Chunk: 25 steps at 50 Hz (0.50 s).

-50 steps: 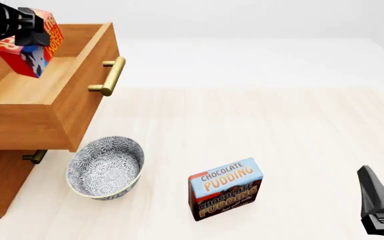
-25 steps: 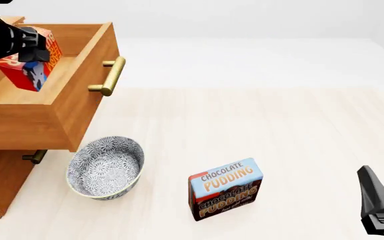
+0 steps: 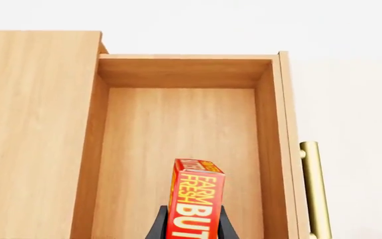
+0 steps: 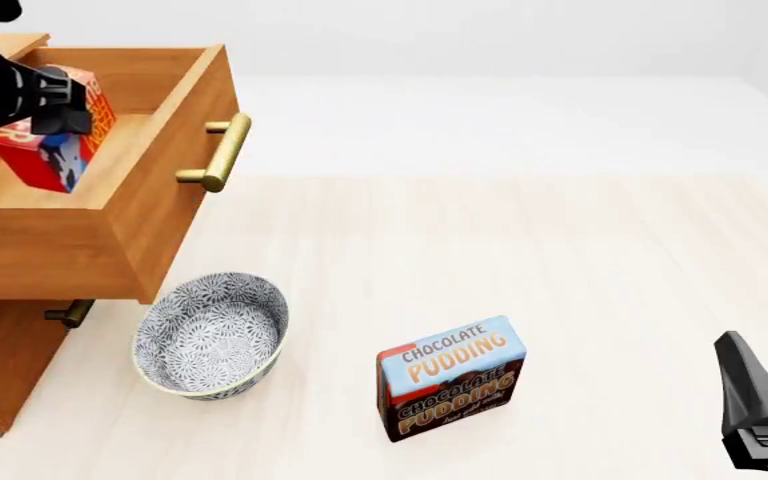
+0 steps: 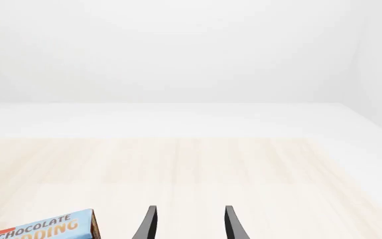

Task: Put the butter at the back in the top drawer of the cabinet and close it.

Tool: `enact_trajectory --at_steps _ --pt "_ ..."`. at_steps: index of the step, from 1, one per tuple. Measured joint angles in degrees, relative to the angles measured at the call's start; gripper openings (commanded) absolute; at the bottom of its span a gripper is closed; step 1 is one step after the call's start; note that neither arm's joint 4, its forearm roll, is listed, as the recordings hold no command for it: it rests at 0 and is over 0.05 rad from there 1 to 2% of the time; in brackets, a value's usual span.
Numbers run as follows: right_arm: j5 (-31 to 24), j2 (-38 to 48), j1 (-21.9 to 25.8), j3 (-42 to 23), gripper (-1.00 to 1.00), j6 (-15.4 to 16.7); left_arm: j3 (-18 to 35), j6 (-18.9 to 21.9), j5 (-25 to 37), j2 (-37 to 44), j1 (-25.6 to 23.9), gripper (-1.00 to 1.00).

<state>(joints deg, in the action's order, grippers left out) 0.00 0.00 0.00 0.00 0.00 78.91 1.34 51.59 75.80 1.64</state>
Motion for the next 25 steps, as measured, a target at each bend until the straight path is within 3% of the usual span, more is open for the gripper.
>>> enact_trajectory --at_steps 25 --pt "0.0 0.0 0.0 0.0 1.0 0.0 -1.1 -0.6 -1.3 1.1 0.9 -1.0"
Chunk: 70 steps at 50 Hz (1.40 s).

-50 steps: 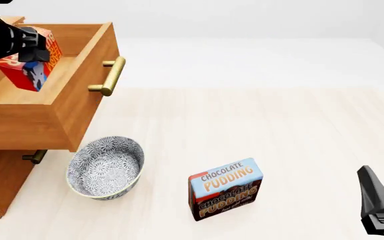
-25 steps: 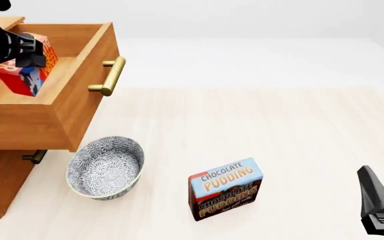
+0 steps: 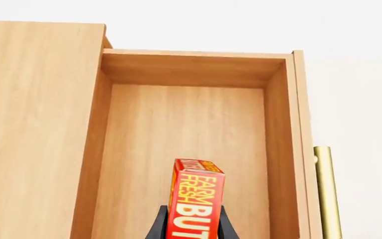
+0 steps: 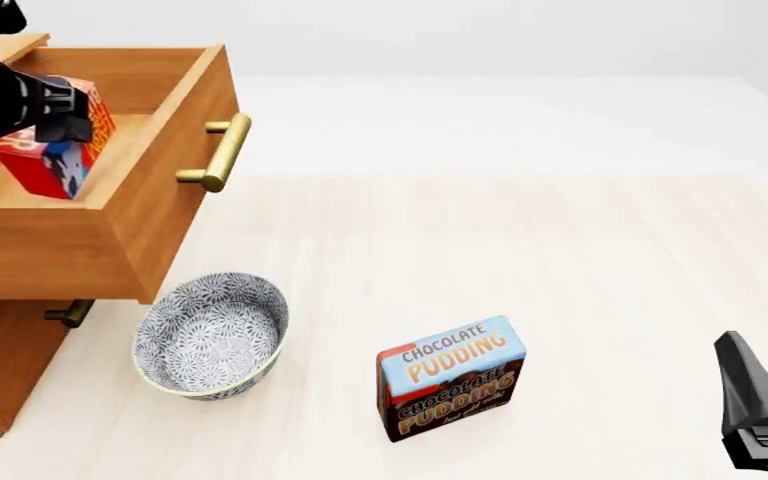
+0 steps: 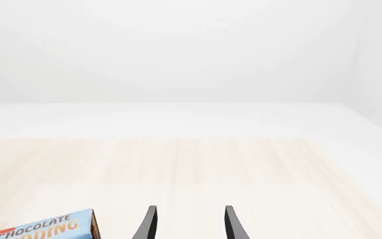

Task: Put the butter at the back in the top drawer of the cabinet and close it.

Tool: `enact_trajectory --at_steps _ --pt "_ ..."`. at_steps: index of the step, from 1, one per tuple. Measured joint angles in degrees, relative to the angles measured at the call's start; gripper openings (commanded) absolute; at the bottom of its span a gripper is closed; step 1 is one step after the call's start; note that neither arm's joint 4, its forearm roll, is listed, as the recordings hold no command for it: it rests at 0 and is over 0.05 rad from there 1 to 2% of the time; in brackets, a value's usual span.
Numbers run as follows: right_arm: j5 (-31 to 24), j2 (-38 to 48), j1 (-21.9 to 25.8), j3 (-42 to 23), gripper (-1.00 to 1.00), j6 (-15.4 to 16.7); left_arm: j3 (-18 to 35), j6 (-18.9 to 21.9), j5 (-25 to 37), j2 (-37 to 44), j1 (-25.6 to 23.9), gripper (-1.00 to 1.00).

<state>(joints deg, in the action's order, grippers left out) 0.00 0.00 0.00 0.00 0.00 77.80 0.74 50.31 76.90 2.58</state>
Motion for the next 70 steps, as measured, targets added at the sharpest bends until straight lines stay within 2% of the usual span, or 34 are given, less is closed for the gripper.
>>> enact_trajectory --at_steps 43,44,55,70 --pt "0.0 0.0 0.0 0.0 1.0 0.0 -1.6 -1.4 -1.5 1.4 0.1 -1.0" --pt "0.0 0.0 0.0 0.0 1.0 0.0 -1.5 -1.5 -1.5 1.5 0.1 1.0" --pt "0.0 0.0 0.0 0.0 1.0 0.0 -0.3 -1.6 -1.3 1.0 -0.4 1.0" --pt "0.0 0.0 0.0 0.0 1.0 0.0 4.3 -4.5 -0.1 -0.3 -3.4 1.0"
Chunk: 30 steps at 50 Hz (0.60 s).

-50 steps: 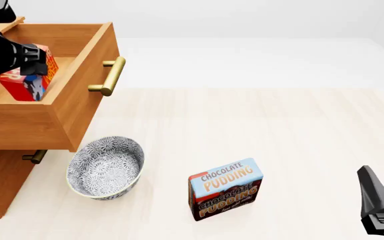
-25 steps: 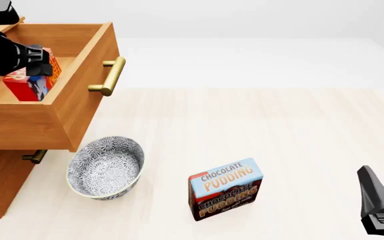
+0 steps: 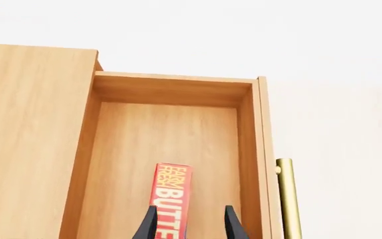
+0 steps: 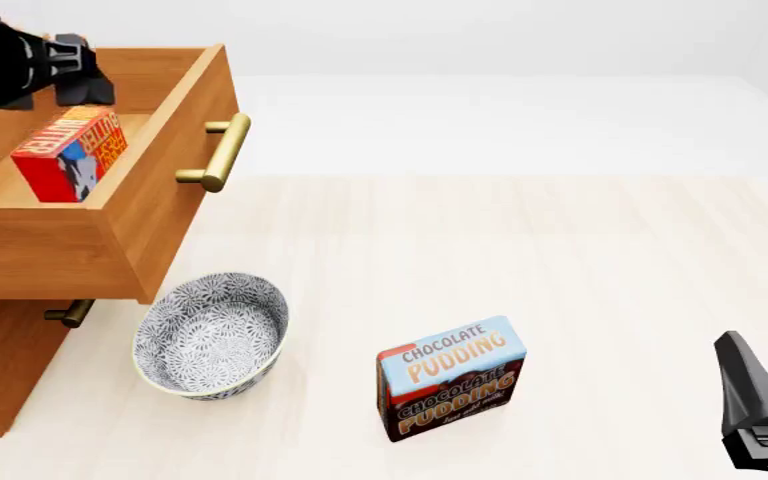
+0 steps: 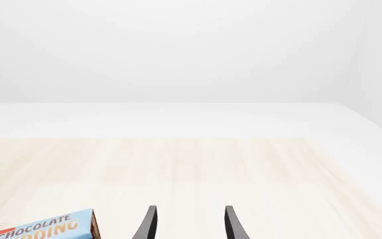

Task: Put the butter at the back in the top drawer of the cabinet and close it.

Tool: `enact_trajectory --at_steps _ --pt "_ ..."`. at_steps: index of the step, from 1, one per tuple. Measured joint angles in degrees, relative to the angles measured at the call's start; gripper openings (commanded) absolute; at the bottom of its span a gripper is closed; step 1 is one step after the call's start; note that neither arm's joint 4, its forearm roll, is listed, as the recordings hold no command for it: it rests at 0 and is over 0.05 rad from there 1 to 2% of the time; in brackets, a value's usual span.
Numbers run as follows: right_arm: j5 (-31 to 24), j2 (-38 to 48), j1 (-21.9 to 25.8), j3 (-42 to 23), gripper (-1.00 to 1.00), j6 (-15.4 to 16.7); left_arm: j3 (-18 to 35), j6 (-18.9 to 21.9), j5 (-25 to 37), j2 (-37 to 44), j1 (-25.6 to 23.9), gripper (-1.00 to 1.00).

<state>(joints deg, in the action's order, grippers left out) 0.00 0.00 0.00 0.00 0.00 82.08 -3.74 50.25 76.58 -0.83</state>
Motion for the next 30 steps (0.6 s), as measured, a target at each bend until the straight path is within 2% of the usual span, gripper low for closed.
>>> enact_trajectory --at_steps 16,30 --pt "0.0 0.0 0.0 0.0 1.0 0.0 7.5 -2.1 2.5 -3.0 -4.4 1.0" --pt "0.0 0.0 0.0 0.0 1.0 0.0 12.8 -4.0 1.6 -1.0 -13.7 1.0"
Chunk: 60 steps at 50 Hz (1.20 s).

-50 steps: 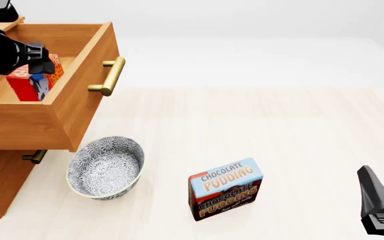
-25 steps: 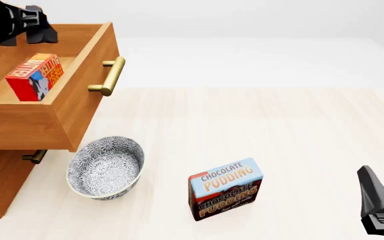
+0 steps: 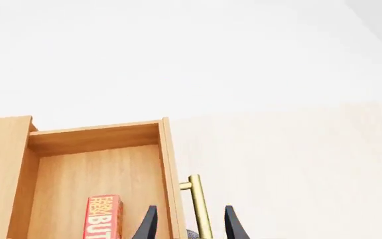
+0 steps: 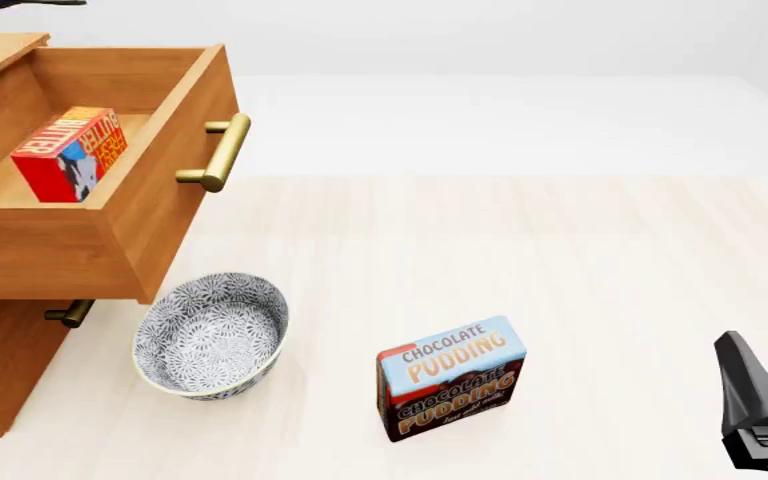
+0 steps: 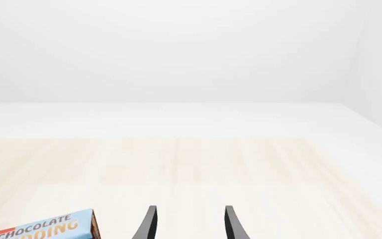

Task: Put the butter at the back in the top drawer of the cabinet and close it.

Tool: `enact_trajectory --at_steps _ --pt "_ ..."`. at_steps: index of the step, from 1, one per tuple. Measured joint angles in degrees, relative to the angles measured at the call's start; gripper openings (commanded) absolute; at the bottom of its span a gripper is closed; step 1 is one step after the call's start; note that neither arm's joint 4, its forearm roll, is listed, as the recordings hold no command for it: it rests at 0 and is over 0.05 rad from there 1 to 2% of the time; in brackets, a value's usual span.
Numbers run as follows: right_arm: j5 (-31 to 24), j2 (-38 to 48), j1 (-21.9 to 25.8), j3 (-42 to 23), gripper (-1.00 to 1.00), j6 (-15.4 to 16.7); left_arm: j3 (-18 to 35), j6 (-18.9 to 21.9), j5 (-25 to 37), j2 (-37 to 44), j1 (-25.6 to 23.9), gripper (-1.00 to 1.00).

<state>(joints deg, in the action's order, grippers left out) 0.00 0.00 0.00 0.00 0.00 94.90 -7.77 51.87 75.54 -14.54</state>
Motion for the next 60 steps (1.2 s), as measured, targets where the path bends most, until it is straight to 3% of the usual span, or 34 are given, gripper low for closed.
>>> enact_trajectory --at_steps 15,31,60 --pt "0.0 0.0 0.0 0.0 1.0 0.0 2.2 -2.2 -3.6 5.7 -9.3 1.0" --pt "0.0 0.0 0.0 0.0 1.0 0.0 0.2 -5.5 -7.4 12.3 -15.1 1.0" --pt "0.0 0.0 0.0 0.0 1.0 0.0 -7.9 -8.9 -13.7 20.1 -15.0 1.0"
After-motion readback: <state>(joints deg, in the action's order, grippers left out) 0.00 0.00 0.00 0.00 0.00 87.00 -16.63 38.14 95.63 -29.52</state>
